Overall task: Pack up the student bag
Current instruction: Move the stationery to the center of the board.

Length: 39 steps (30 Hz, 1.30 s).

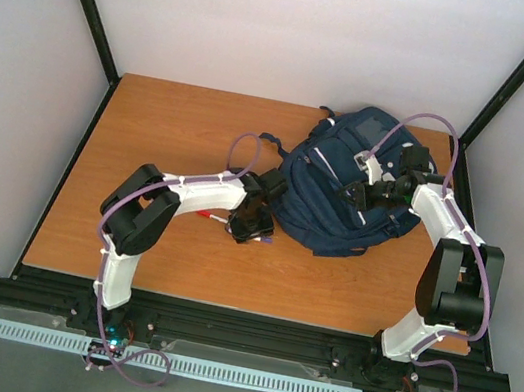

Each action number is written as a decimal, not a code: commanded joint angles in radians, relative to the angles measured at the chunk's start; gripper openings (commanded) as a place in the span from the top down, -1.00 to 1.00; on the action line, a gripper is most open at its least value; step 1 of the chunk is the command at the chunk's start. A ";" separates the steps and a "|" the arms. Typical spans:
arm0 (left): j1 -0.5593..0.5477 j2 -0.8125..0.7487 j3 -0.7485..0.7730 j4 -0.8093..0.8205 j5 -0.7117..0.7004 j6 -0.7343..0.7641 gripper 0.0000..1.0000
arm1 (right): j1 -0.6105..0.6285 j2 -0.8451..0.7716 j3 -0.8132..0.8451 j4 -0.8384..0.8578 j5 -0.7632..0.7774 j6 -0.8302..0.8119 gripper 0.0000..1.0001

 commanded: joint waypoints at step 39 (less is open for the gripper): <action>0.007 0.011 0.007 -0.111 -0.047 0.017 0.04 | 0.002 0.014 0.018 -0.054 -0.054 0.003 0.94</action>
